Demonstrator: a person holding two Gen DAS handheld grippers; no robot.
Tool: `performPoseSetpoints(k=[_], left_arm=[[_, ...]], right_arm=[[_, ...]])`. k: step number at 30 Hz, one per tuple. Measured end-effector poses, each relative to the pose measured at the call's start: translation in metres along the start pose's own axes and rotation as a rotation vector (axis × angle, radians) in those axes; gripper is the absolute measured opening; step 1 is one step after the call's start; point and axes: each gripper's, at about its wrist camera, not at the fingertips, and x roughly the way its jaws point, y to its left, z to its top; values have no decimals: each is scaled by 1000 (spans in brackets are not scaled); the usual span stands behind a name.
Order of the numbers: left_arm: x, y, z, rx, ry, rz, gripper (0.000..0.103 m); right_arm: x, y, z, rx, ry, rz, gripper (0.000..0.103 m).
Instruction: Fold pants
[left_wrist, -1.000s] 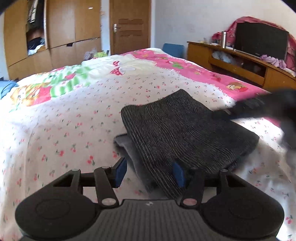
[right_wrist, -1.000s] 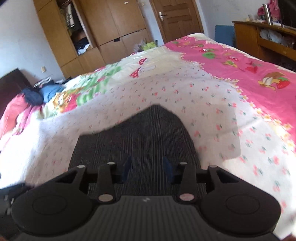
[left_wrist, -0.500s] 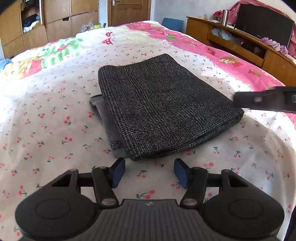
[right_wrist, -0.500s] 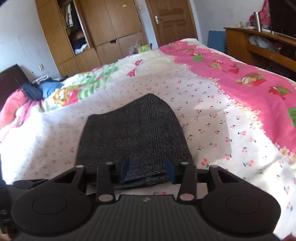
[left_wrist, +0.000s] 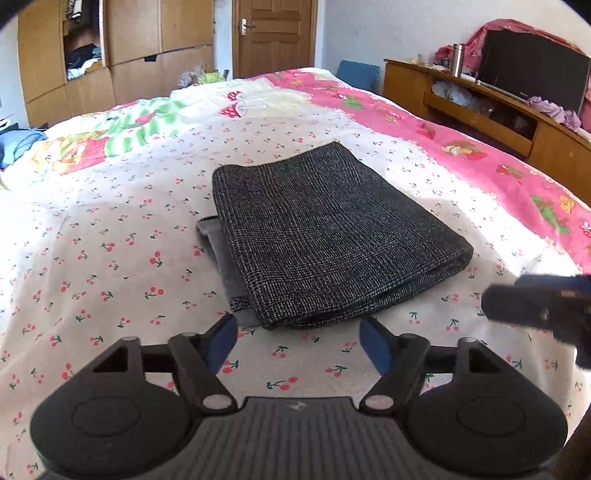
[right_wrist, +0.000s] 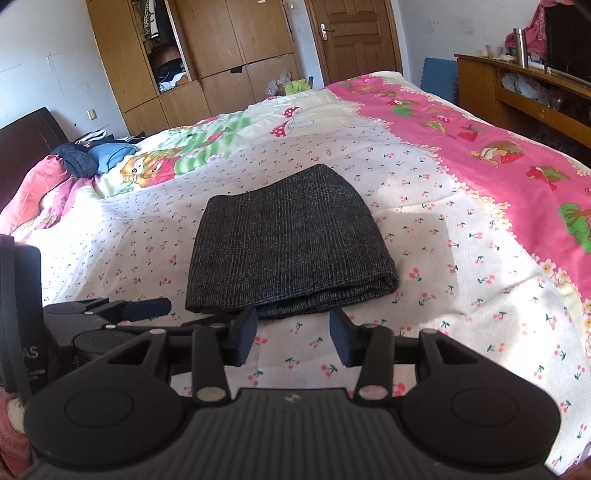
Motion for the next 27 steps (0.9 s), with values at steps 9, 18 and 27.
performPoseSetpoints(k=[9,18,27], left_arm=[[-10,-7,-2,23,-39,58,103],[-9,-8,-2,44,-4,87,103],[-13,-1,-7,32,6,79,103]], right_arm=[[-5,0,-14,22,11,6,47],[-9,-3,-20,62,16,3,47],[-4,-3,-26,84,46,-4,48]])
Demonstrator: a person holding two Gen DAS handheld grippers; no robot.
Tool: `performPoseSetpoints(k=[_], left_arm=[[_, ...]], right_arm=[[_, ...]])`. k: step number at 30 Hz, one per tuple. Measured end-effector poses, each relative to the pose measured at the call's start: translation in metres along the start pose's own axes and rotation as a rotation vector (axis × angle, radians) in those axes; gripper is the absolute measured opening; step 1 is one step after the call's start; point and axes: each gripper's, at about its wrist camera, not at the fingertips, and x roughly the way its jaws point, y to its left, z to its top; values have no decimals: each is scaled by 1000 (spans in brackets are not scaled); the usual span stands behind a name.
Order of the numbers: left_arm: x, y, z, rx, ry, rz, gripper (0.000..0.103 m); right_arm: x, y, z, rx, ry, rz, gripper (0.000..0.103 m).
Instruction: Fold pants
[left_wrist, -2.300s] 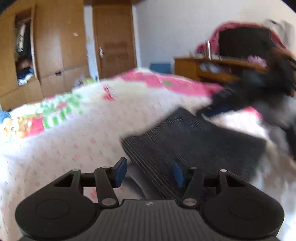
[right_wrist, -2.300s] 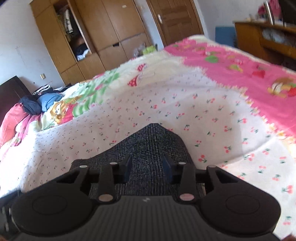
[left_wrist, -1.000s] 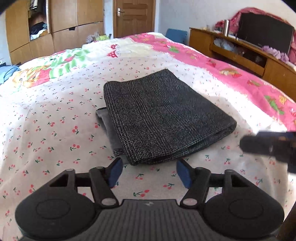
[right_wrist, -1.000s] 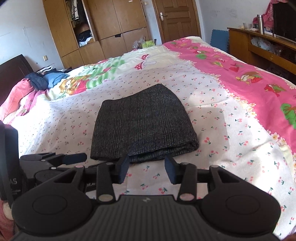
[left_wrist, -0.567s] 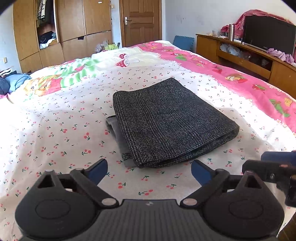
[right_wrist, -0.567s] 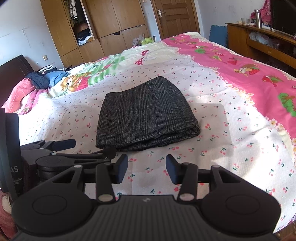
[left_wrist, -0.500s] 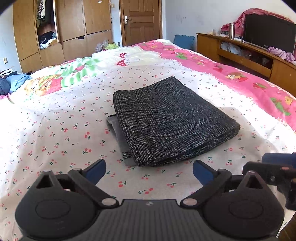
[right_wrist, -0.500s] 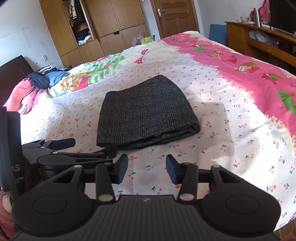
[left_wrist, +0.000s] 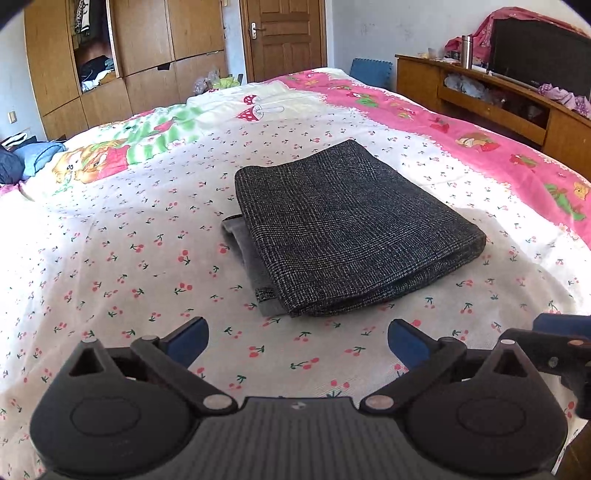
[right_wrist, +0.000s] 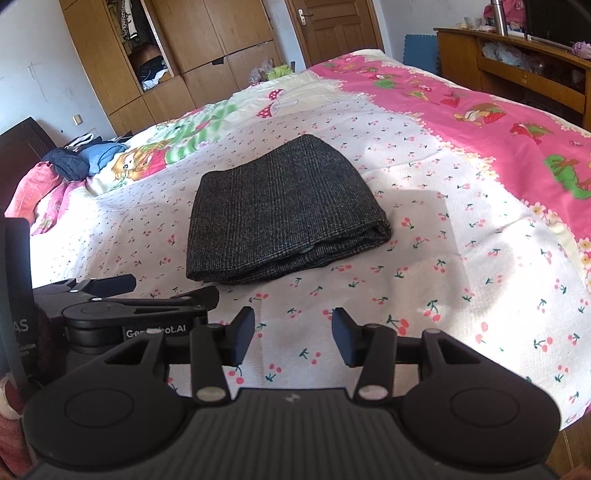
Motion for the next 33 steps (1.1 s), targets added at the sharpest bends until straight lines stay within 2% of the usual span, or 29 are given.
performPoseSetpoints(k=[10,16,33], left_arm=[[-7,6,-5,3,3,-6,103],[-14,4,-7,12,-21,-9,103],[-16,6,-10,10,-24,-11,103]], right_arm=[[14,4,-6,23,31,-13,48],[14,10,-6,14,32,-14,48],[15,12,-7,19,32,-3,48]])
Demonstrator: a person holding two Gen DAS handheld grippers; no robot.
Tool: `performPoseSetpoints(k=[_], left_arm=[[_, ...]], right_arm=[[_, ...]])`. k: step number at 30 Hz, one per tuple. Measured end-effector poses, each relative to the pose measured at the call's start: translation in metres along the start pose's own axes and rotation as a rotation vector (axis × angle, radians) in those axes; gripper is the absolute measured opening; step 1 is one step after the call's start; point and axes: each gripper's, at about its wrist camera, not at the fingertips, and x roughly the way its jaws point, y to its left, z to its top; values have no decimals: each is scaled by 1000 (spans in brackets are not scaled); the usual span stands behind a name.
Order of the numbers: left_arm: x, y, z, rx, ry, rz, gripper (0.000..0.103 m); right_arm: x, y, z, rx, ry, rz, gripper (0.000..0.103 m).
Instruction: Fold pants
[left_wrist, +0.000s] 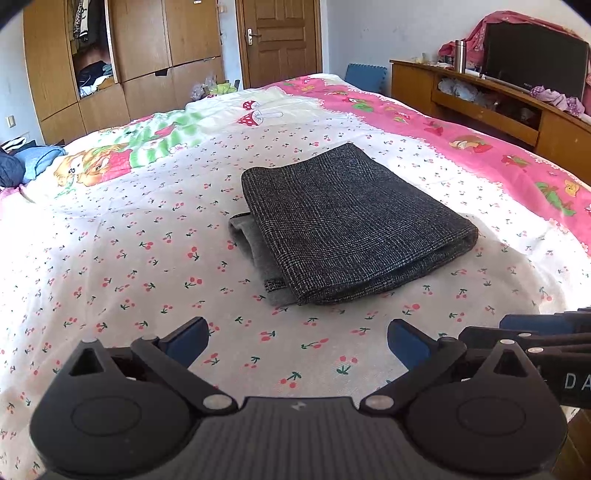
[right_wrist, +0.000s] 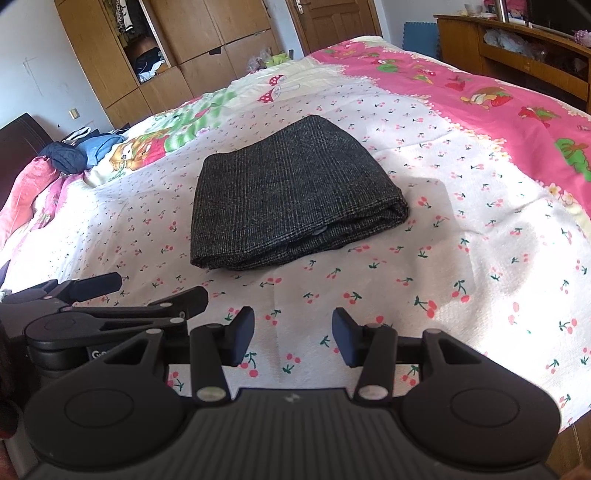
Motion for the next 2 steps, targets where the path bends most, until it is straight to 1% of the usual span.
performPoseSetpoints(k=[2], left_arm=[[-1,-2,-1,7,-6,5,103]], right_arm=[[0,1,0,-1,-3,0,48]])
